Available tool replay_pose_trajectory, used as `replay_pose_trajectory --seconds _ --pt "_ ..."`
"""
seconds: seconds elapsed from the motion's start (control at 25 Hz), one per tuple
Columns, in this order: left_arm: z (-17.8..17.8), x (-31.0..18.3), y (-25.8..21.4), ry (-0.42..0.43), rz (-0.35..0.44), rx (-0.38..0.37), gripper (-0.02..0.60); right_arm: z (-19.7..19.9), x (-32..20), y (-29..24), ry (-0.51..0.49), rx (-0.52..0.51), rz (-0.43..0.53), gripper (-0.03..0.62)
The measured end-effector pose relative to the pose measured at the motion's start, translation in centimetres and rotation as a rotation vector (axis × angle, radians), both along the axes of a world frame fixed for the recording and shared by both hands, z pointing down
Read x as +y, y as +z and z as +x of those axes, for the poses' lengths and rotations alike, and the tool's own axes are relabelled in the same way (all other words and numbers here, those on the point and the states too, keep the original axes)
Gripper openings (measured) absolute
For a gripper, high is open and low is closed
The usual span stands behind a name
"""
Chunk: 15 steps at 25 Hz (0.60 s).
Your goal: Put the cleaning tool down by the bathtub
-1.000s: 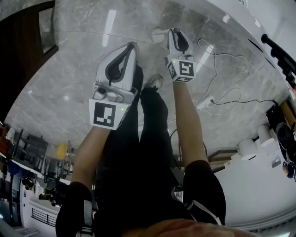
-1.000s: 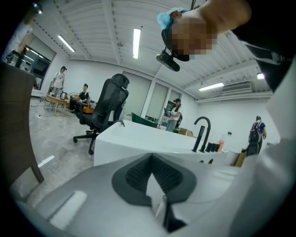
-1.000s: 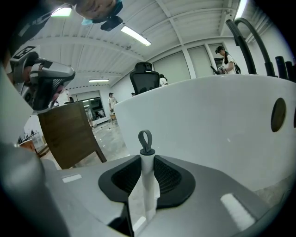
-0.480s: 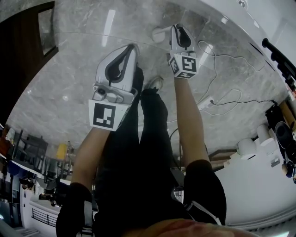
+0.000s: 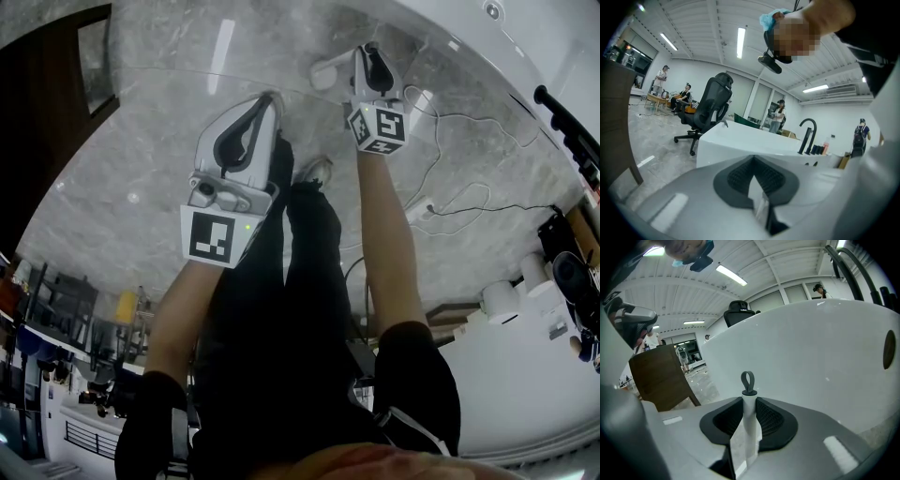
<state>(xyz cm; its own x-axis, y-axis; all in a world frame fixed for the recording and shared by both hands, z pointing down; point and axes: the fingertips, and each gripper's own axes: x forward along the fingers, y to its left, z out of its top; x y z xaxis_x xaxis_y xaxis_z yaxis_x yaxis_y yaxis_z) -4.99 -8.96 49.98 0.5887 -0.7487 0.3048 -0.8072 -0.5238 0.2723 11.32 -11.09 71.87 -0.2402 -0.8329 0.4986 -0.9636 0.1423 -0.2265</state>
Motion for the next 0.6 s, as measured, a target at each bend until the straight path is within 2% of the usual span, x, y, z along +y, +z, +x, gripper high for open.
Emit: replay_pose_trajectory --seconds 0.6 --pt "-0.3 -1.1 0.3 -0.011 -0.006 0.010 0.008 0.3 -3.0 1.3 0.018 -0.003 -0.001 0.091"
